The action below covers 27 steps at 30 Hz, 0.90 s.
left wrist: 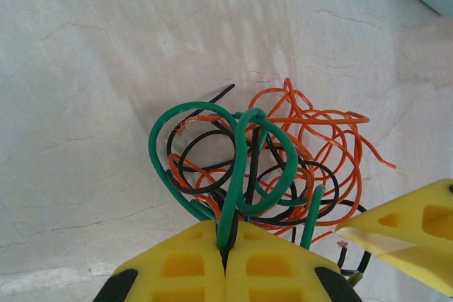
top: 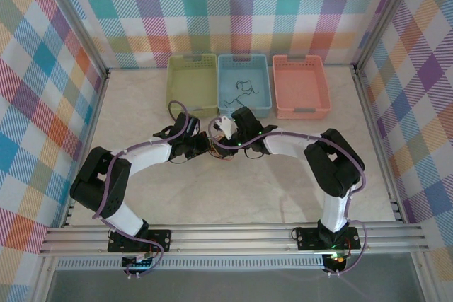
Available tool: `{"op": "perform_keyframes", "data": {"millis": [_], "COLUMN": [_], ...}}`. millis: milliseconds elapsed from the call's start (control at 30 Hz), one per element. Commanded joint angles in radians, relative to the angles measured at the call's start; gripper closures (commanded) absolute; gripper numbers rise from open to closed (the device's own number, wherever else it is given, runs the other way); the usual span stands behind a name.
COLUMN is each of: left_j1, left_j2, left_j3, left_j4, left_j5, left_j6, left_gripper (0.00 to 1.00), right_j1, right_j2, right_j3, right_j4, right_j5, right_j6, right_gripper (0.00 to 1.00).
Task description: Untangle the cables
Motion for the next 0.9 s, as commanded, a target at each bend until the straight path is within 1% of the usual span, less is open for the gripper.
{"op": "perform_keyframes", "data": {"millis": [0, 67, 200, 467, 567, 700, 867], "left_j1": [-0.008, -0.007, -0.007, -0.007, -0.007, -0.008, -0.008], "left_j2": [0.008, 0.007, 0.008, 0.012, 0.011, 0.012, 0.012], "left_j3": [0.034, 0.034, 0.034, 0.036, 0.037, 0.039, 0.036], "left_j4": [-0.018, -0.018, -0.018, -0.021, -0.024, -0.026, -0.025], "left_j5": [0.015, 0.015, 0.016, 0.015, 0.013, 0.012, 0.012], "left_j6": [0.018, 0.018, 0.018, 0.017, 0.017, 0.017, 0.017], "left_gripper": [1.0, 1.0, 1.0, 1.0, 1.0, 1.0, 1.0], "right_j1": [0.011, 0.01, 0.01, 0.008, -0.001, -0.058, -0.139], "right_j2": [0.017, 0.017, -0.001, -0.075, -0.103, -0.152, -0.18], "right_j3": [0.029, 0.03, 0.015, -0.063, -0.089, -0.153, -0.197], "right_j4": [-0.032, -0.033, -0.013, 0.08, 0.105, 0.175, 0.208], "right_j5": [0.016, 0.021, 0.024, 0.093, 0.157, 0.149, 0.146], "right_j6": [-0.015, -0.015, -0.01, -0.003, 0.033, 0.128, 0.239], "right_gripper": [0.72, 0.75, 0.87, 1.0, 1.0, 1.0, 1.0]}}
